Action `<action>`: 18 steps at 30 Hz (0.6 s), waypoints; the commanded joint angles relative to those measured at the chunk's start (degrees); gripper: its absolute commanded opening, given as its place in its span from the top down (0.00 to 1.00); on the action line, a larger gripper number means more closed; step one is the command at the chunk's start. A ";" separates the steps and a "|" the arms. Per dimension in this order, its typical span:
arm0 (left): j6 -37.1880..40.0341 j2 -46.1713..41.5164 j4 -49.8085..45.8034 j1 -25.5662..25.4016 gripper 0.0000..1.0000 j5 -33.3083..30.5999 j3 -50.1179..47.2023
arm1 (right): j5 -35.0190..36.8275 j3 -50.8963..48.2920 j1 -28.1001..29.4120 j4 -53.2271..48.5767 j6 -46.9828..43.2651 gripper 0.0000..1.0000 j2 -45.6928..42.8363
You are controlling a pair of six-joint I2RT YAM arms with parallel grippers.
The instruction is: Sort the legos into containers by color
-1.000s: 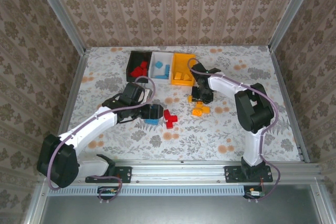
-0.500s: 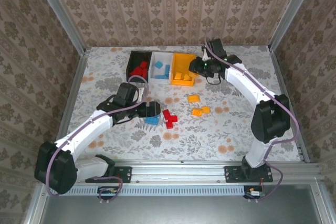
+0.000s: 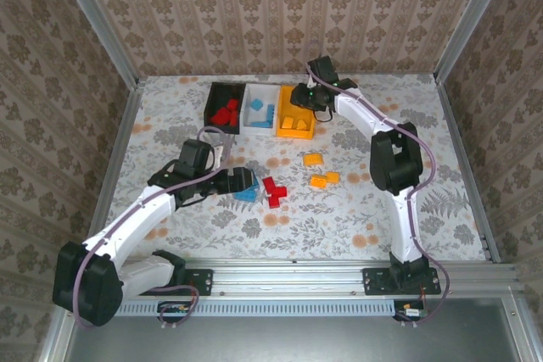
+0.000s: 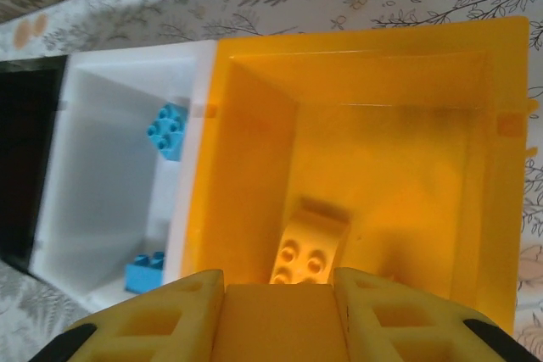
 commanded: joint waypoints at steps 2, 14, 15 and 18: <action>-0.49 -0.64 -0.58 1.97 0.08 1.90 -0.61 | 2.97 3.74 0.15 -1.32 -1.89 0.70 1.76; -1.34 -0.28 0.78 2.20 0.08 2.52 -1.30 | 2.67 4.54 0.05 -2.48 -3.49 0.50 0.23; -1.34 -0.29 0.83 2.20 0.08 2.54 -1.31 | 2.63 4.39 0.07 -2.54 -3.50 0.50 -0.40; -1.39 -0.30 0.76 2.20 0.08 2.46 -1.32 | 1.71 2.64 0.14 -2.64 -3.34 0.47 -3.32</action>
